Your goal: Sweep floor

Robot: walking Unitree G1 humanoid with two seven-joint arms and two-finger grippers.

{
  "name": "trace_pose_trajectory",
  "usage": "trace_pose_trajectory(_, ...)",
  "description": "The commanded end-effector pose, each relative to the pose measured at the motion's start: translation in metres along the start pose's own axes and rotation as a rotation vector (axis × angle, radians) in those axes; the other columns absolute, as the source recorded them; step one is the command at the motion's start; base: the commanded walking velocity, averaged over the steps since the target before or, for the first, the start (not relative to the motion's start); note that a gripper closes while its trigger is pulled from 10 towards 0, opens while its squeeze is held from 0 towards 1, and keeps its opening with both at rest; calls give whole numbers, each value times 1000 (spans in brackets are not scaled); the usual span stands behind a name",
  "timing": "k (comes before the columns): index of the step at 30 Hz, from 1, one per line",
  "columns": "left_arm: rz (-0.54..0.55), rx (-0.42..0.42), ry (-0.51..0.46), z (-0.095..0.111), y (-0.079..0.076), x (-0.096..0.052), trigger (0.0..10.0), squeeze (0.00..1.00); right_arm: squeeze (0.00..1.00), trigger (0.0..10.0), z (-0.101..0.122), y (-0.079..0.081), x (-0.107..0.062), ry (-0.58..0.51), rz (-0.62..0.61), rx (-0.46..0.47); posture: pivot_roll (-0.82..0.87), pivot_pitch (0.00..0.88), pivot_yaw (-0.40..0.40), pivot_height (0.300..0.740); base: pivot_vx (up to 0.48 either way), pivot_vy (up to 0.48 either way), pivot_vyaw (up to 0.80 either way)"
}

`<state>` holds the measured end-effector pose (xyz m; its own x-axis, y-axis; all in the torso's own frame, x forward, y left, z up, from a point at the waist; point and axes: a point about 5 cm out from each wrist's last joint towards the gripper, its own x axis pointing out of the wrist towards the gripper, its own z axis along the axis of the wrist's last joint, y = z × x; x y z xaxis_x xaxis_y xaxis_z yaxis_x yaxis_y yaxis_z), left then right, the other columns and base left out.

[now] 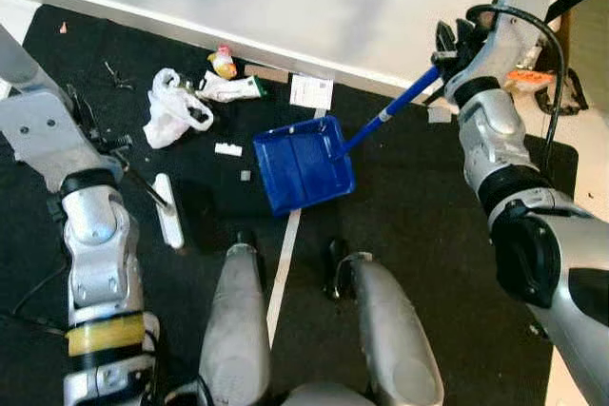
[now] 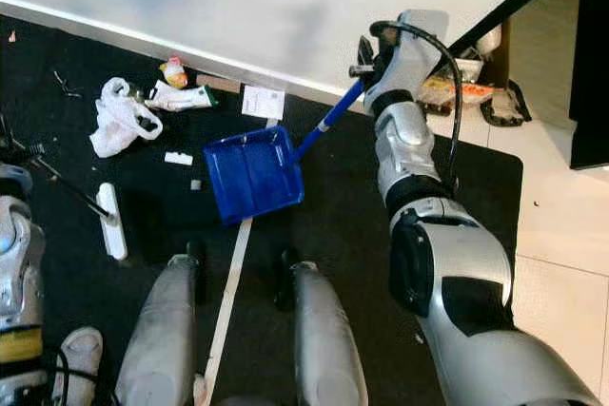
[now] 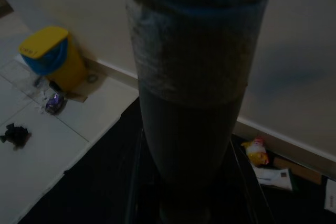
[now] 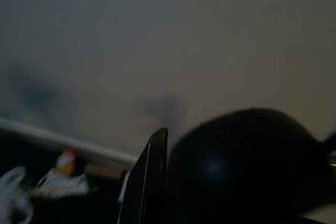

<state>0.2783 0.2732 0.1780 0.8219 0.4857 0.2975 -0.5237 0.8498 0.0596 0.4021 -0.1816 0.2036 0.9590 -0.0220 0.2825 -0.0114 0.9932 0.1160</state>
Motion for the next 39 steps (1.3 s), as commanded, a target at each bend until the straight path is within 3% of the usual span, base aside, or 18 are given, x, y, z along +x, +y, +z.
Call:
trace_pose_trajectory(1, 18, 53, 43, -13, 4, -4, 10000, 0, 0, 0, 5, -20, -4, -52, -80, -13, 195, 332, -142, 731, 0, 0, 0)
trace_pose_trajectory(3, 2, 40, 112, -24, -7, -7, 10000, 0, 0, 0, 9, -33, -8, -102, -133, -3, 153, 283, -131, 731, 0, 0, 0)
trace_pose_trajectory(6, -16, 32, 135, -28, -14, -8, 10000, 0, 0, 0, 7, -38, -12, -112, -155, 11, 140, 262, -125, 731, 0, 0, 0)
trace_pose_trajectory(7, -45, 13, 144, -30, -21, -8, 10000, 0, 0, 3765, 4, -42, -16, -127, -177, 24, 127, 245, -118, 731, 0, 0, 0)
trace_pose_trajectory(8, -78, 2, 137, -30, -26, -7, 10000, 0, 0, 10000, 0, -45, -21, -127, -193, 42, 108, 225, -106, 731, 0, 0, 0)
trace_pose_trajectory(11, -143, -1, 110, -29, -33, -5, 10000, 0, 0, 10000, -7, -49, -27, -119, -220, 61, 99, 193, -90, 731, 0, 0, 0)
trace_pose_trajectory(12, -252, -25, 75, -25, -40, -5, 10000, 0, 0, 10000, -16, -54, -36, -104, -257, 65, 91, 182, -80, 731, 0, 0, 0)
trace_pose_trajectory(14, -289, -28, 50, -23, -42, -4, 10000, 0, 0, 10000, -21, -58, -41, -96, -287, 82, 83, 176, -70, 731, 0, 0, 0)
trace_pose_trajectory(22, -291, -27, 13, -21, -47, 3, 10000, 0, 0, 10000, -43, -69, -60, -24, -413, 129, 71, 152, -32, 731, 0, 0, 0)
trace_pose_trajectory(26, -298, -7, -13, -17, -48, 12, 10000, 0, 0, 10000, -56, -74, -73, 38, -485, 74, 65, 139, -10, 731, 0, 0, 0)
trace_pose_trajectory(39, -272, 6, -30, -23, -36, 20, 10000, 0, 0, 10000, -68, -61, -77, 106, -429, 29, 60, 142, -29, 731, 0, 0, 0)
